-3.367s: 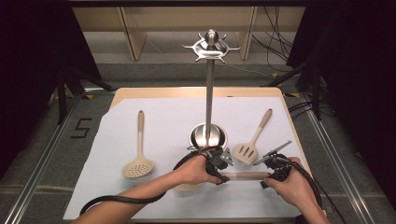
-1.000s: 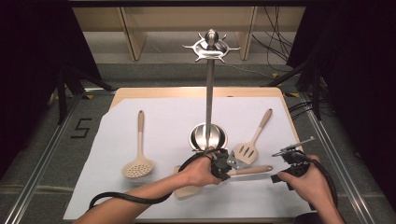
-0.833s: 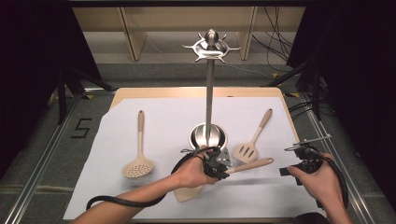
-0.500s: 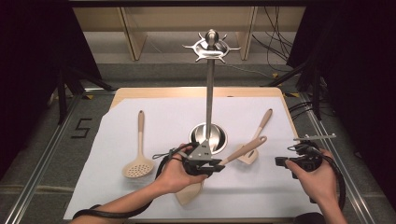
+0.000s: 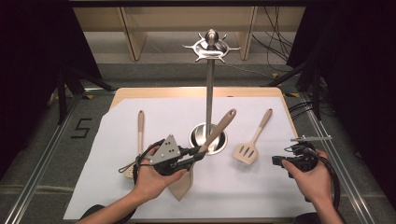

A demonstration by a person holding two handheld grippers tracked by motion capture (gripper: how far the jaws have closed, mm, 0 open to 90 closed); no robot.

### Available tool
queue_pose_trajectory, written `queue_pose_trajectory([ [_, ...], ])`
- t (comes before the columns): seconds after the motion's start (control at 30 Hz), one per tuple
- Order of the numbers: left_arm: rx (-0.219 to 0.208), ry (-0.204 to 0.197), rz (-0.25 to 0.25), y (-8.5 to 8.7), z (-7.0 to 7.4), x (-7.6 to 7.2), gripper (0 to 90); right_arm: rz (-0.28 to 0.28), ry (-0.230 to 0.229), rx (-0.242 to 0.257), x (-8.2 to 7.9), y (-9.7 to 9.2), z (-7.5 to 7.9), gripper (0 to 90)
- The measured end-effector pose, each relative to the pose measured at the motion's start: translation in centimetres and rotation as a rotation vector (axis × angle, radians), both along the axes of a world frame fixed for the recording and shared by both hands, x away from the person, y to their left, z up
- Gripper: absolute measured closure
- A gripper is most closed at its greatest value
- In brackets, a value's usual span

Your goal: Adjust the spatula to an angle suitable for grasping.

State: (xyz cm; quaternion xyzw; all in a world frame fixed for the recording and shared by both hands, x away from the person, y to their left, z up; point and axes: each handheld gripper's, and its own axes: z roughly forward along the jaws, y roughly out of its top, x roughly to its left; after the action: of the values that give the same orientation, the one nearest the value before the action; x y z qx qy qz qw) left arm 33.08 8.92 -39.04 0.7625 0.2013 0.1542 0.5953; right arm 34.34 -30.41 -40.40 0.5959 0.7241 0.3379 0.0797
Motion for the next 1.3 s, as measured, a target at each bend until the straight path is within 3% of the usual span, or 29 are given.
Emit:
queue_pose_trajectory([
  [0.07,-0.009,0.006,0.014,0.5,0.2,-0.1,78.3,0.06,-0.033,-0.025,0.4,-0.7,-0.5,82.9],
  [0.1,-0.021,0.007,0.021,0.7,0.2,-0.1,78.3,0.025,0.0,0.003,0.2,-0.4,-0.4,82.9],
  [0.13,-0.021,0.007,0.021,0.7,0.2,-0.1,78.2,0.025,0.0,0.003,0.2,-0.4,-0.4,82.9],
  [0.43,-0.073,-0.005,0.071,2.7,1.3,-0.2,78.2,0.043,-0.025,0.001,0.5,-0.6,-0.6,82.7],
  [0.47,-0.077,-0.012,0.074,2.9,1.4,-0.2,78.3,0.064,-0.055,-0.004,0.6,-0.8,-0.7,82.7],
  [0.53,-0.084,-0.022,0.082,3.3,1.7,-0.1,78.3,0.034,-0.065,-0.032,0.5,-0.8,-1.0,82.7],
  [0.57,-0.084,-0.022,0.082,3.3,1.7,-0.1,78.2,0.044,-0.042,-0.019,0.5,-0.9,-0.9,82.6],
  [0.73,-0.113,-0.036,0.104,3.8,2.3,0.1,78.3,0.023,-0.03,-0.007,0.4,-1.3,-0.9,82.6],
  [0.77,-0.119,-0.038,0.104,3.9,2.5,0.1,78.3,0.083,-0.046,-0.002,0.6,-1.8,-1.0,82.7],
  [0.8,-0.126,-0.04,0.105,4.0,2.6,0.1,78.3,-0.005,-0.043,0.007,0.3,-1.3,-1.0,82.7],
  [0.87,-0.137,-0.052,0.106,4.1,3.0,0.0,78.3,0.06,-0.035,-0.001,0.5,-2.0,-0.9,82.7],
  [0.9,-0.137,-0.052,0.106,4.1,3.0,0.0,78.3,0.06,-0.035,-0.001,0.5,-2.0,-0.9,82.7],
  [0.93,-0.14,-0.056,0.11,4.2,3.2,0.0,78.3,0.022,0.0,0.02,0.2,-1.6,-0.7,82.6],
  [0.97,-0.15,-0.057,0.114,4.4,3.4,0.0,78.2,-0.031,-0.029,0.014,0.1,-1.2,-1.0,82.7],
  [1.03,-0.155,-0.059,0.121,4.6,3.5,0.0,78.3,-0.006,-0.037,0.009,0.2,-1.4,-1.0,82.7],
  [1.07,-0.157,-0.062,0.125,4.7,3.5,0.0,78.3,0.015,-0.069,-0.002,0.4,-1.5,-1.1,82.7],
  [1.23,-0.159,-0.069,0.128,4.9,3.8,-0.2,78.3,0.012,-0.073,-0.005,0.4,-1.4,-1.0,82.6],
  [1.27,-0.162,-0.074,0.133,5.0,3.9,-0.3,78.3,0.005,-0.046,0.01,0.3,-1.4,-0.7,82.6],
  [1.3,-0.169,-0.075,0.136,5.0,4.0,-0.3,78.3,0.012,-0.067,-0.013,0.4,-1.5,-0.8,82.6],
])
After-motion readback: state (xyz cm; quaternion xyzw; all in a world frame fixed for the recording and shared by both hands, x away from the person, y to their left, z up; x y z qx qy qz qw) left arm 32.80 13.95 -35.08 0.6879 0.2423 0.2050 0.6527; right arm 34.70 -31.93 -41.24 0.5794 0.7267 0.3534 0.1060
